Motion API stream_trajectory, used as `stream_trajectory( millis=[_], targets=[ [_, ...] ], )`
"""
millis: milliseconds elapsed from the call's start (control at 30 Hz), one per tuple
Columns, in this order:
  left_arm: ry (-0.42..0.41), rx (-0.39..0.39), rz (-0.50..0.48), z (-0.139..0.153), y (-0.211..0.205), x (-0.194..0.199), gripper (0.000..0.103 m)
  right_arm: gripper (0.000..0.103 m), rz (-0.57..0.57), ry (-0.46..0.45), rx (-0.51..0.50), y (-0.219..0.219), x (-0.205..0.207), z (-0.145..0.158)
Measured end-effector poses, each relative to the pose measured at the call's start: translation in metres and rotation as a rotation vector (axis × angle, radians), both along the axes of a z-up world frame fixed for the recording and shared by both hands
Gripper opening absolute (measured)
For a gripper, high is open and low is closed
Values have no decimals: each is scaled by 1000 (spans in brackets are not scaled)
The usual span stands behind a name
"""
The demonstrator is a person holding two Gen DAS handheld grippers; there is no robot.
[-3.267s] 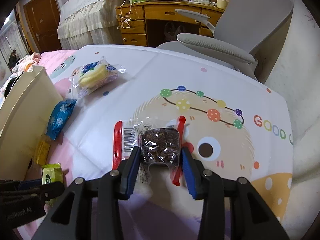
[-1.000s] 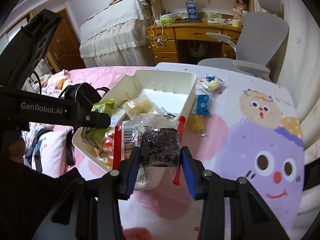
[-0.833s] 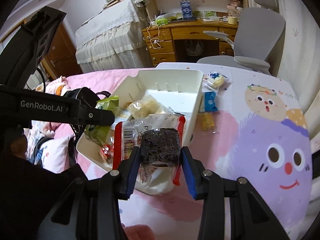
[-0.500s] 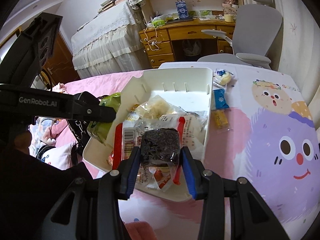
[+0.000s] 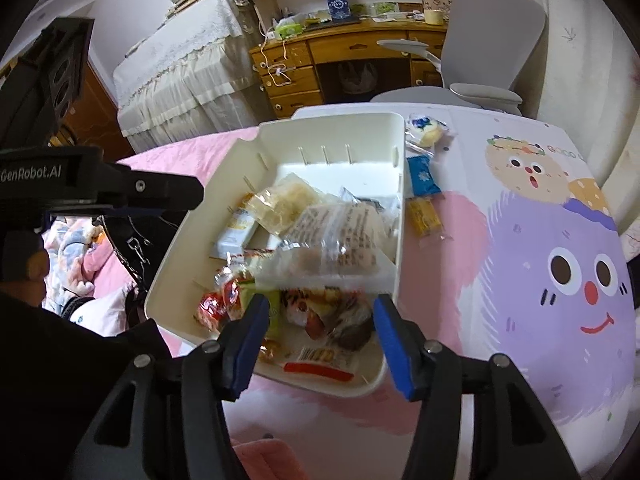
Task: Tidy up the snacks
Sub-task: 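Carry the green pack and candy pack over the white tray while opening both tools, then move the left tool to the blueberry bun pack while the right tool approaches the yellow pack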
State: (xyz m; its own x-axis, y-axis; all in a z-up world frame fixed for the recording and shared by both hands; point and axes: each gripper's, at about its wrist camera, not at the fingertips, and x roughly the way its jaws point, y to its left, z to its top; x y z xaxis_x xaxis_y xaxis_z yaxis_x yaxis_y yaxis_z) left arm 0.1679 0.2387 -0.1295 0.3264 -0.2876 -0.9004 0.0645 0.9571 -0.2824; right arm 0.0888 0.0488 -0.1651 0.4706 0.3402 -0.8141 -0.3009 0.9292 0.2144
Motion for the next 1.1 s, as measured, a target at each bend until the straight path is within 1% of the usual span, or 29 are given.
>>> stream_trajectory(
  millis=[67,167,233,300,333,467,567,633,767,833,867,967,1000,1100],
  targets=[
    [-1,12,-26,2,-4,5,74,58,-9,10,-18,-4,-1,0],
    [5,14,-65,8,-9,16,75,61,-31,19,-58,-15,-5,2],
    [2,43,-94,14,-15,23,76,63,-46,17,-90,-23,-6,4],
    [-2,62,-129,20,-22,30,76,64,-59,6,-130,-31,-5,7],
    [-3,66,-149,23,-25,34,76,67,-63,0,-147,-34,-5,9],
    [-1,61,-193,37,-37,53,76,73,-56,-38,-207,-48,1,21],
    [7,53,-218,46,-49,69,76,76,-17,-78,-266,-56,9,28],
    [7,60,-232,51,-57,79,76,77,33,-105,-296,-60,15,29],
    [2,119,-242,59,-76,102,77,80,130,-136,-322,-65,32,25],
    [17,144,-240,60,-84,113,79,80,190,-145,-346,-65,41,19],
    [22,153,-243,61,-87,120,81,80,220,-148,-355,-65,46,16],
    [35,193,-264,59,-101,142,82,80,311,-166,-356,-66,59,7],
    [43,207,-269,57,-106,150,82,80,326,-171,-356,-65,61,5],
    [70,212,-270,48,-119,174,82,80,387,-212,-345,-65,72,-3]
  ],
)
